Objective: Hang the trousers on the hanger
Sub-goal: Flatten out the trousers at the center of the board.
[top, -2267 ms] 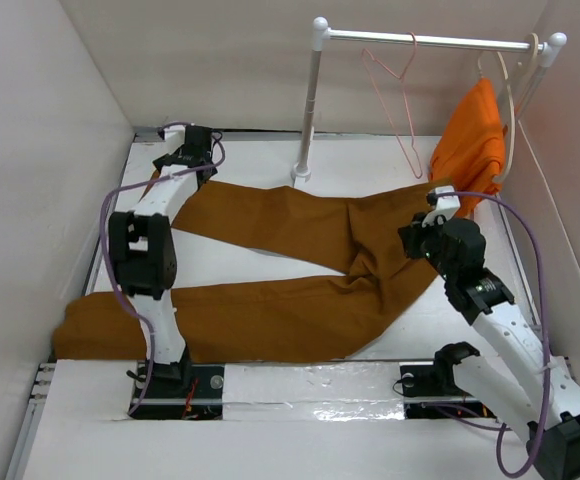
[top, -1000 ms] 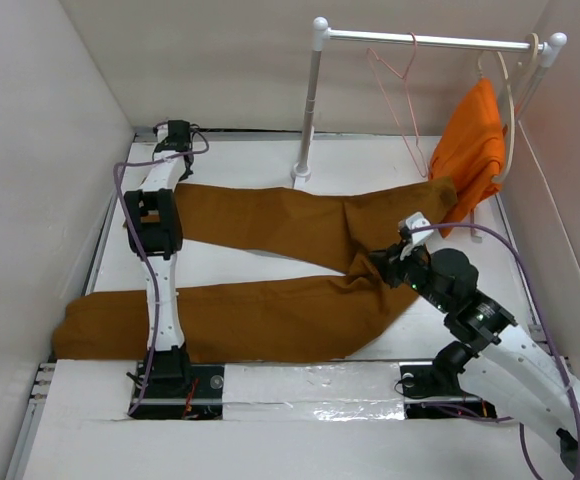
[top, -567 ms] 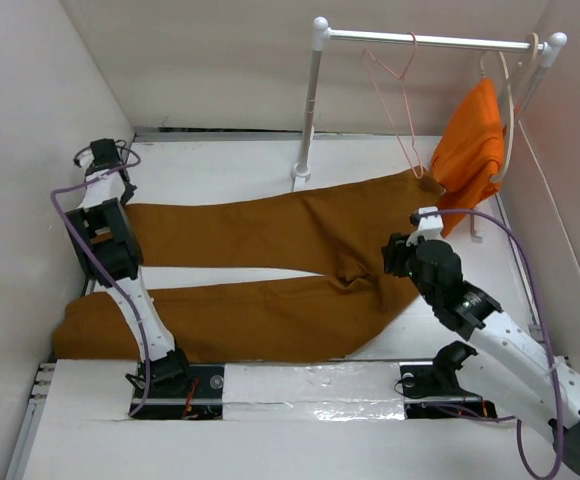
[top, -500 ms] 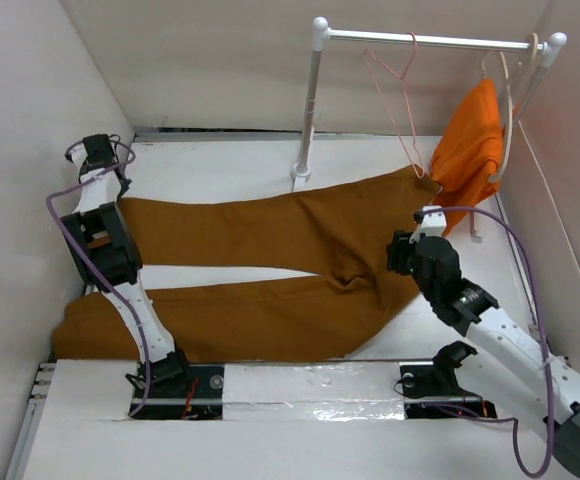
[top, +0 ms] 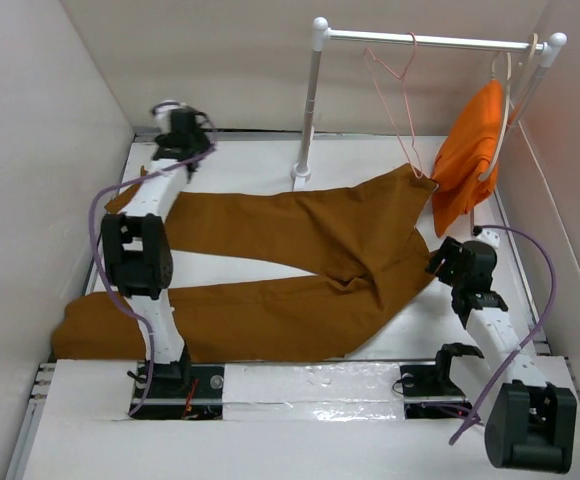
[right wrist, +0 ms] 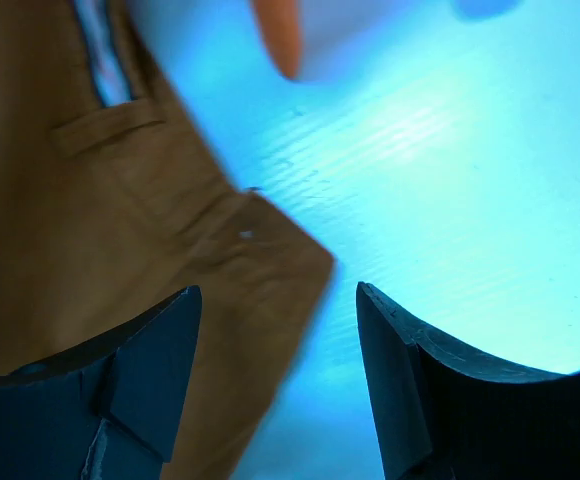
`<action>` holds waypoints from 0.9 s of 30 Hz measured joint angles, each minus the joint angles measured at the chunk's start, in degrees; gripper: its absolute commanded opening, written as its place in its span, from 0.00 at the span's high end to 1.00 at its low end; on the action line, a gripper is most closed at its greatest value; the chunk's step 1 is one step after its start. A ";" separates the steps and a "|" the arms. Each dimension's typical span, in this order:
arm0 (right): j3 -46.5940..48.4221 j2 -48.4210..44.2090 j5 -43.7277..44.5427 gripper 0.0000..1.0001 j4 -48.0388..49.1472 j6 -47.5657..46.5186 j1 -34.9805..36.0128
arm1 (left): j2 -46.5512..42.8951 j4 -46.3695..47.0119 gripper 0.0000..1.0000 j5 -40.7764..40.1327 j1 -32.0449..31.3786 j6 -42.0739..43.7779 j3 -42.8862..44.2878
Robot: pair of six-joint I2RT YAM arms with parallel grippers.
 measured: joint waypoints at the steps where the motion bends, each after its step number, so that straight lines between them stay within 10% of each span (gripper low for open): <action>1: -0.83 0.35 -2.03 0.30 0.94 0.17 -2.23 | 0.00 0.09 0.41 -1.05 -3.52 0.13 -0.31; 11: -3.48 5.53 -14.45 0.39 7.82 1.70 -7.91 | -9.05 5.38 0.38 -0.90 -23.98 -5.81 -13.79; 15: -3.48 10.60 -18.45 0.90 11.61 2.27 -8.33 | -15.54 10.14 0.25 -1.31 -30.67 -6.67 -23.02; 17: -3.54 10.56 -19.52 0.96 11.61 2.43 -8.79 | -16.94 12.31 0.21 -0.52 -35.87 -6.78 -26.10; 27: 0.57 -28.17 -18.84 1.00 -8.98 0.85 -3.43 | -19.52 15.06 0.28 -6.82 -67.91 -2.10 -31.61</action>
